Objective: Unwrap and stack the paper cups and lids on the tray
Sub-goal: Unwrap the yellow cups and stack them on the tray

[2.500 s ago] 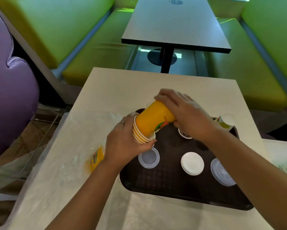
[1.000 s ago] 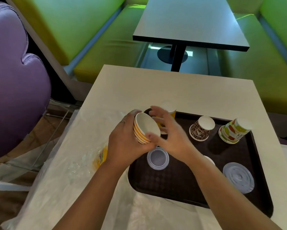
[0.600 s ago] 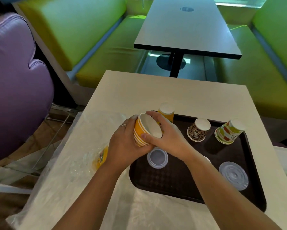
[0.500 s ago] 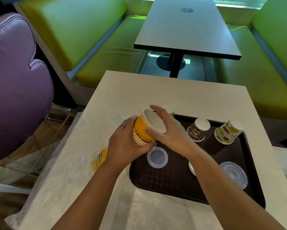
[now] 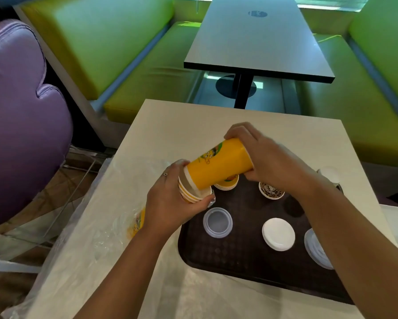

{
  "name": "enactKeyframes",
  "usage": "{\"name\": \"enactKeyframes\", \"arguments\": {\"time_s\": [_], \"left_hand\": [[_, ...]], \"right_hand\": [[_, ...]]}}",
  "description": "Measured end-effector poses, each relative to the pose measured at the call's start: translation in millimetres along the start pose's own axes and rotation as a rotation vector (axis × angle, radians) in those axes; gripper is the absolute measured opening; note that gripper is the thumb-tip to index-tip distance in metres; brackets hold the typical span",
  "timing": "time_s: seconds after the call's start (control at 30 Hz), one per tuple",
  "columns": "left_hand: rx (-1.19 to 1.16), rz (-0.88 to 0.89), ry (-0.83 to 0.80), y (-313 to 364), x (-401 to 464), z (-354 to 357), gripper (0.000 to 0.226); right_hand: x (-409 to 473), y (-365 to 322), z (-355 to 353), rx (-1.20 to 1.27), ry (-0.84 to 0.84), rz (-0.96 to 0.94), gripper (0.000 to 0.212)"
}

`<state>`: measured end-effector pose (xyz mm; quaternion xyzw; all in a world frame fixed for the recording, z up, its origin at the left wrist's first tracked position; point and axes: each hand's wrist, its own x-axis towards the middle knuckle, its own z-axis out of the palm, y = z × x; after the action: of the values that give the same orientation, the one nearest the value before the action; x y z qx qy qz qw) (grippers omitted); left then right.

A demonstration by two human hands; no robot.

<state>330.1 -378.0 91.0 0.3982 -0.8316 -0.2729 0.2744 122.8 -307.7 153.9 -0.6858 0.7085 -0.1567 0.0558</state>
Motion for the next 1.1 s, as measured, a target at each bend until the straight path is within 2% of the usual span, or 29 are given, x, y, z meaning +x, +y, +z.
{"name": "enactKeyframes", "arguments": {"time_s": [0.1, 0.23, 0.3, 0.4, 0.53, 0.7, 0.97, 1.1], "left_hand": [[-0.022, -0.054, 0.034, 1, 4, -6, 0.094], [-0.017, -0.074, 0.025, 0, 6, -8, 0.099], [-0.016, -0.077, 0.008, 1, 7, -7, 0.099], [-0.004, -0.076, -0.005, 0, 7, -6, 0.098], [-0.012, -0.079, -0.003, 1, 7, -5, 0.096], [-0.017, -0.07, -0.004, -1, 7, -4, 0.098], [0.003, -0.066, -0.018, 0, 5, -3, 0.096], [0.005, -0.054, -0.003, 0, 4, -3, 0.095]], "right_hand": [[4, 16, 13, 0.285, 0.155, 0.134, 0.08], [15, 26, 44, 0.614, 0.375, 0.404, 0.08], [21, 29, 60, 0.789, 0.434, 0.495, 0.078], [27, 38, 88, 0.918, 0.436, 0.55, 0.078], [24, 49, 122, 0.923, 0.379, 0.607, 0.078], [16, 58, 151, 0.841, 0.28, 0.678, 0.091], [7, 65, 173, 0.762, 0.248, 0.707, 0.091], [3, 60, 169, 0.731, 0.244, 0.703, 0.108]]}}
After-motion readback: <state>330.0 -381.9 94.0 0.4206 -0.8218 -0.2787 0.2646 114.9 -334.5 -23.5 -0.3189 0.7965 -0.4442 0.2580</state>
